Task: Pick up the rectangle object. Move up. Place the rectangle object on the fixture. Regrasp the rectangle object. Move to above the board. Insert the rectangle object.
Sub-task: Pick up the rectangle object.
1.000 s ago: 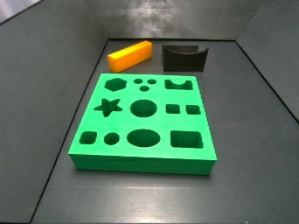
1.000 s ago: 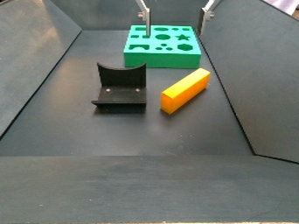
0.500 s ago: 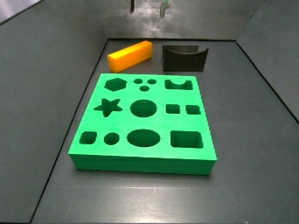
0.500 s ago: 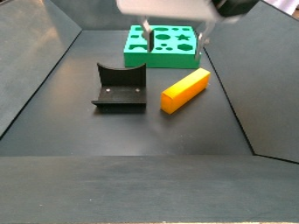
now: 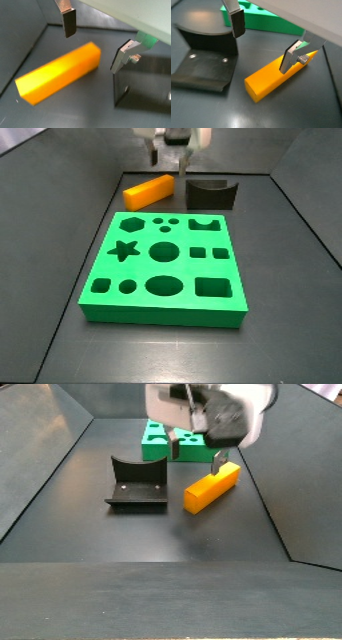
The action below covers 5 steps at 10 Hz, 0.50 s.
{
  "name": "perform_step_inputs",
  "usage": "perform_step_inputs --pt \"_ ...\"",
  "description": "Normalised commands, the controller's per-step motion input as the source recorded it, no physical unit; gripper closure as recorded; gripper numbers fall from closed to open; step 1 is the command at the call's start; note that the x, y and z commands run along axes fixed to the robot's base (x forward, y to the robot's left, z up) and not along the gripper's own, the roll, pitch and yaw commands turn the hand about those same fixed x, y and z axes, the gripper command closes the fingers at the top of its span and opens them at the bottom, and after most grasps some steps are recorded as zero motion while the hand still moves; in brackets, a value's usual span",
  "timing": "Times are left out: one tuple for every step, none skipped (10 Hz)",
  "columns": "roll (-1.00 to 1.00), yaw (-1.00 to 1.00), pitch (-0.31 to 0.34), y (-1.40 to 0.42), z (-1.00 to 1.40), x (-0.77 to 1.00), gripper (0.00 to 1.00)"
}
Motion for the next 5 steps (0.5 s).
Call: perform_step_inputs --pt "0.00 -0.58 -0.053 -0.35 -0.80 -0.30 0.00" --pt "0.00 -0.26 -0.036 0.00 -0.73 -0.68 0.00" --pt "-0.04 -0.02 -0.043 0.09 -0.64 -0.65 0.00" --pt "0.00 0.00 -0.054 0.13 -0.60 -0.46 0.00" --pt "0.00 -0.08 0.000 0.00 -0.20 -0.14 0.00"
